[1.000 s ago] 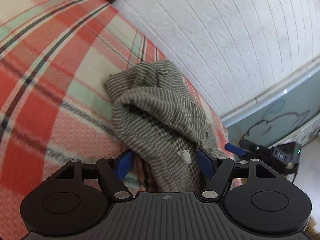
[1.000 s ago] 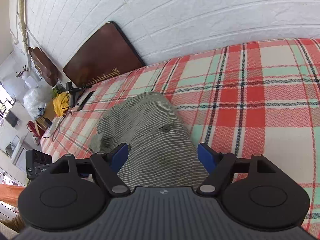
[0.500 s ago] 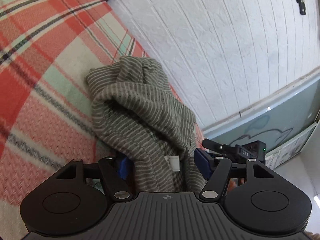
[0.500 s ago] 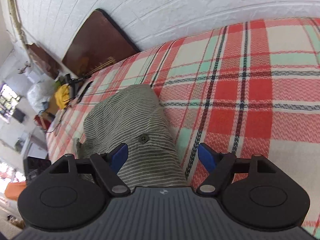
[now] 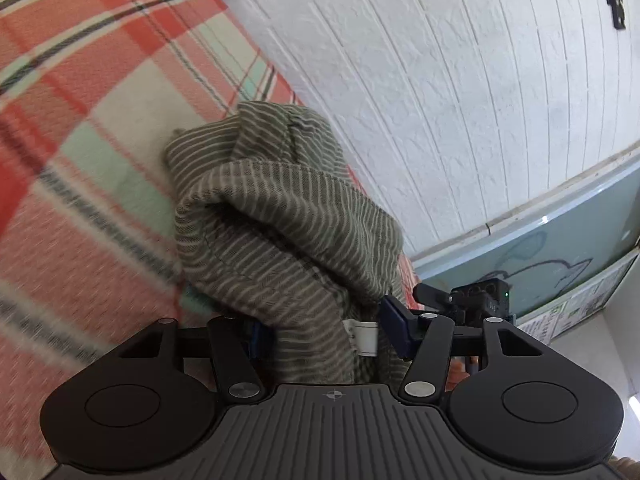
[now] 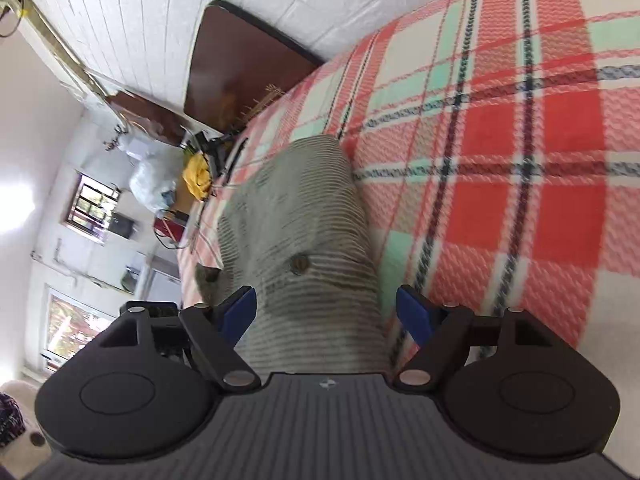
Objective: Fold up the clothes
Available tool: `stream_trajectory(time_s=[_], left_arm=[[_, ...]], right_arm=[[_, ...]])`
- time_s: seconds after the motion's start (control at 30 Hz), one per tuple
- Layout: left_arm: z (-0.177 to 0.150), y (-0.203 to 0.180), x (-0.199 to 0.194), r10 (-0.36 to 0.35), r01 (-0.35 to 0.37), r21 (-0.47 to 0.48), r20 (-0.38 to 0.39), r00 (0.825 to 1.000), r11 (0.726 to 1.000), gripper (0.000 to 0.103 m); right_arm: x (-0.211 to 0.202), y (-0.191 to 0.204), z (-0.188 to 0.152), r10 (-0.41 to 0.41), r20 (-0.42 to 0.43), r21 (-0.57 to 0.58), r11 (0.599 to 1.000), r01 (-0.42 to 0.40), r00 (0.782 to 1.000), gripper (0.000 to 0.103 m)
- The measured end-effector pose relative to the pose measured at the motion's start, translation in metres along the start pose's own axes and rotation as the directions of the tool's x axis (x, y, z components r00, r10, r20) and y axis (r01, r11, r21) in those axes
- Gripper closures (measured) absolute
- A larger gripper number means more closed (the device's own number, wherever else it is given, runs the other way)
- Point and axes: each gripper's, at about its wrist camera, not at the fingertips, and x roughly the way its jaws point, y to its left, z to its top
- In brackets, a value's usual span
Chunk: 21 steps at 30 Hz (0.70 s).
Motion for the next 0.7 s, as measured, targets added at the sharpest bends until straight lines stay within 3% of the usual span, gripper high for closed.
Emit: stream_trajectory(time_s=[0.1, 0.13, 0.17, 0.23, 0.3, 0.43, 0.57, 0.7], left_arm=[[-0.002, -0.003, 0.001, -0.005, 0.005, 0.012, 0.004, 1.000, 1.000, 0.033], [-0.005, -0.002, -0.001, 0.001, -0.001, 0.007, 0.006, 1.000, 1.000, 0.039], [-0.007, -0.001, -0.003, 0.011, -0.011, -0.004, 0.010, 1.000, 1.000, 0.055], [-0.012, 0.004, -0.006, 0.025, -0.024, -0.044, 0.025, 0.999, 0.999, 0.067], [-0.015, 0.008, -0.006, 0.025, -0.021, -0.088, 0.041, 0.999, 0.996, 0.072], [-0.008, 0.003, -0.008, 0.013, -0.010, -0.088, 0.032, 0.999, 0.996, 0.082], [0.025, -0.009, -0.020, -0.013, 0.014, 0.018, -0.029, 0.999, 1.000, 0.084], [0.075, -0.033, -0.029, -0.022, 0.052, 0.197, -0.150, 0.988, 0.979, 0.084]], right_arm=[[0.006, 0.003, 0.003, 0.013, -0.012, -0.026, 1.000, -0.014, 1.000, 0.023], [0.005, 0.003, 0.003, 0.014, -0.016, -0.032, 0.999, -0.015, 1.000, 0.023], [0.005, 0.003, 0.002, 0.013, -0.022, -0.028, 1.000, -0.014, 1.000, 0.027], [0.003, 0.000, -0.001, 0.008, -0.035, -0.013, 1.000, -0.008, 0.999, 0.038], [0.004, -0.001, -0.006, -0.019, -0.032, 0.010, 1.000, 0.019, 0.999, 0.057], [0.002, 0.014, -0.016, -0.063, 0.029, 0.034, 0.997, 0.062, 0.998, 0.075], [-0.013, 0.052, -0.040, -0.072, 0.131, 0.044, 0.997, 0.067, 0.989, 0.080], [-0.020, 0.092, -0.091, -0.061, 0.247, 0.137, 0.990, 0.027, 0.967, 0.080]])
